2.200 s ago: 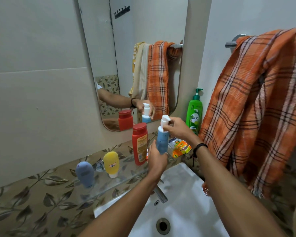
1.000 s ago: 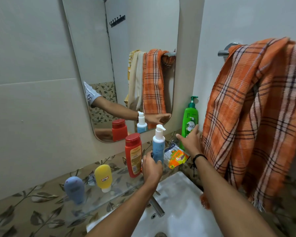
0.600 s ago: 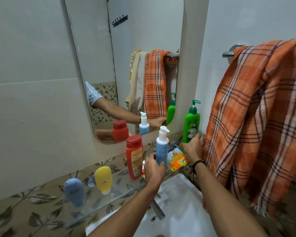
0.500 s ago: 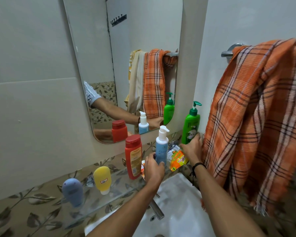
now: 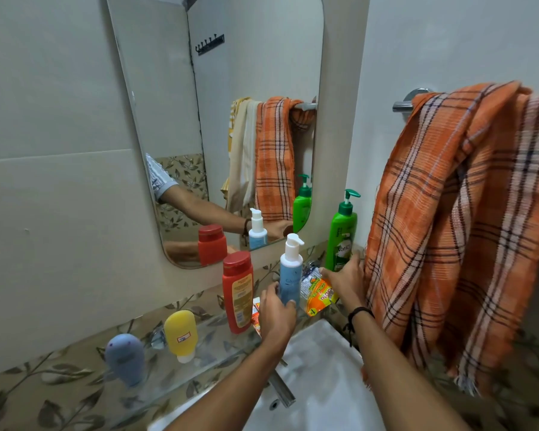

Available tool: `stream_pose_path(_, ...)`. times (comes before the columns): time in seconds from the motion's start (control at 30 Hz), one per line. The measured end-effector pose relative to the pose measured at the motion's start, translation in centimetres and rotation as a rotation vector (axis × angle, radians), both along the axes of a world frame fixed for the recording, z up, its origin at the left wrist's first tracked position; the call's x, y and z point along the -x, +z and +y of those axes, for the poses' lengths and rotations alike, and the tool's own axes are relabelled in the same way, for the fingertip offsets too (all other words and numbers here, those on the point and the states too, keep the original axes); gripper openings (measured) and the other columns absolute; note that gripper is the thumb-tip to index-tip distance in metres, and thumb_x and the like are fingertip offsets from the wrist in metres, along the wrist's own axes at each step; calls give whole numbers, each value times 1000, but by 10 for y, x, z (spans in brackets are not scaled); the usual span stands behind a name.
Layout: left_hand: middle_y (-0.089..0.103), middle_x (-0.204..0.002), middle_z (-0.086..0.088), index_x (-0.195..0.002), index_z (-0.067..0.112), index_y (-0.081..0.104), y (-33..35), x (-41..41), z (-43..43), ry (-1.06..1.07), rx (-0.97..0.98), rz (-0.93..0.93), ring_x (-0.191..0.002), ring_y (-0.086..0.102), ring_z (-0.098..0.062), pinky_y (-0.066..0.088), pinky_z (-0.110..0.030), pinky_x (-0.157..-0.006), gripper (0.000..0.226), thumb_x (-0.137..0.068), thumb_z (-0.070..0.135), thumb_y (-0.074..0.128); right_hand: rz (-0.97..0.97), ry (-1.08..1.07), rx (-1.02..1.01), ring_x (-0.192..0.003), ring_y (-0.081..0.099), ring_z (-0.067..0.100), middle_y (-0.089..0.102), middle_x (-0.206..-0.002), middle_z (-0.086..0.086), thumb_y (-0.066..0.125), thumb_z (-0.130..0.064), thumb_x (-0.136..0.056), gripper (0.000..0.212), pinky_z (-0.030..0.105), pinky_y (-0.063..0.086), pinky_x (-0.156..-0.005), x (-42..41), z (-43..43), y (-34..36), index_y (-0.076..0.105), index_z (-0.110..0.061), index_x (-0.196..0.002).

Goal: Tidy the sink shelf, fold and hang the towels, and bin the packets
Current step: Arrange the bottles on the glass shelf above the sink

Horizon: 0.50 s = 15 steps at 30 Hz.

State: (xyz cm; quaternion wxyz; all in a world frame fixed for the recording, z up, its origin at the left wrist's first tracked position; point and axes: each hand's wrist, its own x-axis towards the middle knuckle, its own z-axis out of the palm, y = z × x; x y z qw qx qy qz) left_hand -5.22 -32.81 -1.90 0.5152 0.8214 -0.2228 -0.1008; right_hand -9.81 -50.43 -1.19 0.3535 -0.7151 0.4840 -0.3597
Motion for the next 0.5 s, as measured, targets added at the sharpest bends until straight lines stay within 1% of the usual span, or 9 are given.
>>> stream_pose_path(0.07,44,-152,-8,-153,11,38,0,2,2,5,7,-1,-137,49,-25,46,-40,-112,67,-92,9,67,-58,-47,-28,-135,47,39,44,-149,20,92,-35,-60,110,51,45,-108,3,9,-5,32,-9,-148)
stream_pose_path(0.13,39,-155,-6,-155,13,34,-2,7,4,18,26,6,-138,48,-26,45,-43,-112,72,-91,7,66,-132,-78,-18,-127,55,38,55,-140,19,87,-33,-63,95,49,49,-102,10,26,-7,42,-10,-143)
stream_pose_path(0.2,37,-155,-5,-156,15,32,-5,15,8,37,80,10,-138,47,-25,47,-46,-111,75,-90,4,65,-195,-109,31,-109,64,33,68,-119,10,80,-26,-70,59,41,54,-88,22,50,-2,61,-14,-125)
stream_pose_path(0.23,38,-154,-4,-155,17,33,-7,20,10,49,117,2,-137,48,-25,48,-47,-109,74,-89,4,64,-201,-134,49,-100,67,31,71,-108,5,77,-23,-75,40,36,53,-81,30,64,4,68,-18,-113)
stream_pose_path(0.3,42,-149,-2,-151,20,37,-10,29,13,80,190,-31,-133,49,-22,49,-45,-107,67,-90,5,63,-187,-185,113,-89,68,28,74,-92,-1,69,-20,-82,13,34,51,-73,46,83,15,72,-23,-95)
stream_pose_path(0.33,44,-144,0,-147,21,41,-10,35,15,91,223,-51,-130,50,-20,50,-42,-105,62,-90,4,61,-204,-206,193,-85,67,27,74,-88,-1,67,-19,-85,8,34,52,-71,56,92,23,72,-23,-90)
stream_pose_path(0.4,48,-134,5,-137,24,47,-9,44,20,91,268,-124,-123,52,-17,53,-40,-100,53,-90,3,60,-284,-296,473,-82,63,25,73,-88,3,64,-17,-90,9,35,52,-73,75,99,43,73,-20,-91)
stream_pose_path(0.47,50,-124,8,-128,24,51,-8,51,25,52,270,-237,-118,52,-14,52,-36,-97,47,-89,0,60,-355,-494,737,-91,60,27,70,-98,8,67,-19,-91,12,35,44,-85,96,102,70,73,-11,-99)
stream_pose_path(0.5,51,-119,8,-125,22,54,-7,54,27,23,255,-290,-115,51,-14,50,-34,-96,44,-88,0,60,-376,-598,779,-100,58,29,67,-107,11,70,-24,-89,22,34,39,-90,106,100,85,70,-10,-106)
